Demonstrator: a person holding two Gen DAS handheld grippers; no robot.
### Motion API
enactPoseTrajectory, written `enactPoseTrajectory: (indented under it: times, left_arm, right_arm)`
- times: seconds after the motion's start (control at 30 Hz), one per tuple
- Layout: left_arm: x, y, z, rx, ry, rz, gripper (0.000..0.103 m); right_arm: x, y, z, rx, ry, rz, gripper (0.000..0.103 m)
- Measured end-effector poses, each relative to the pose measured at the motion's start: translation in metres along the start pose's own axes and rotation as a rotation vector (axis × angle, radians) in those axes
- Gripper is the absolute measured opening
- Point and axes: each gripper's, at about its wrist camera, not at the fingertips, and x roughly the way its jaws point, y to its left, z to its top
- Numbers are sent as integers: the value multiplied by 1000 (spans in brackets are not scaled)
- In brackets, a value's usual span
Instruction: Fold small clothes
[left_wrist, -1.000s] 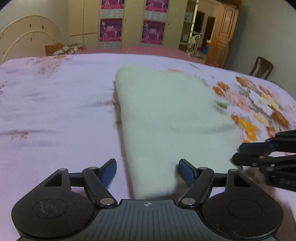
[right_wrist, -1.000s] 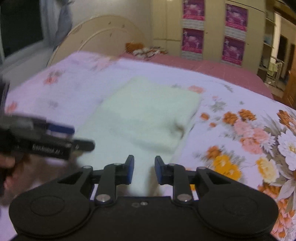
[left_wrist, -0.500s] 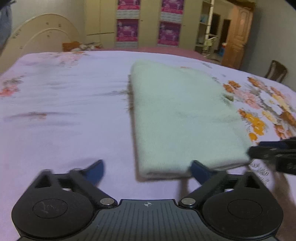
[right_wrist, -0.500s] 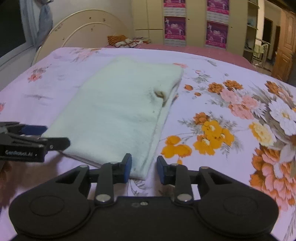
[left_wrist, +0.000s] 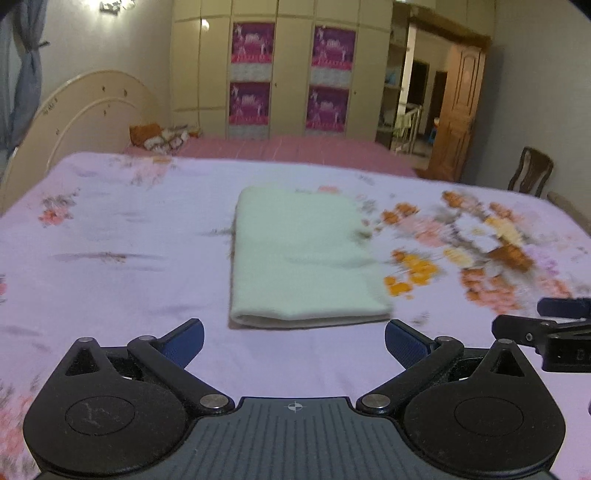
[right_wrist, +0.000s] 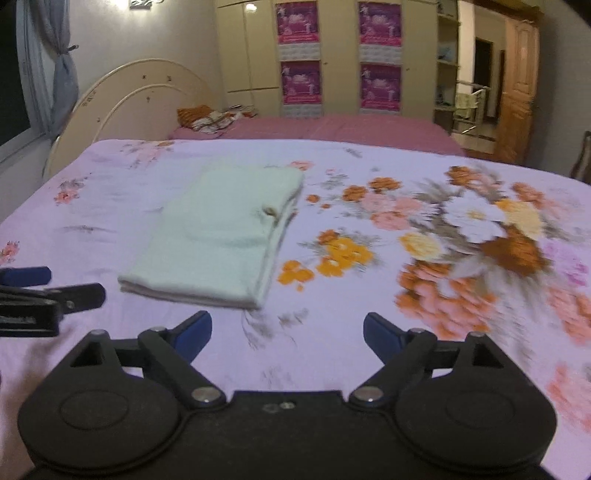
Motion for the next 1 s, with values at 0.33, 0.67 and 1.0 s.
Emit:
enactPoseTrajectory:
  times: [0.33, 0.67, 1.0]
  left_arm:
    - [-130, -23, -22, 47, -129, 2, 103]
    - [-201, -30, -44, 33, -196, -15, 103]
    - [-217, -35, -38, 36, -246, -22, 103]
  right_arm:
    - [-129, 2, -28, 30, -133, -5, 90]
    - [-188, 24, -42, 2, -216, 28, 91]
    - [-205, 30, -40, -14, -261, 32, 91]
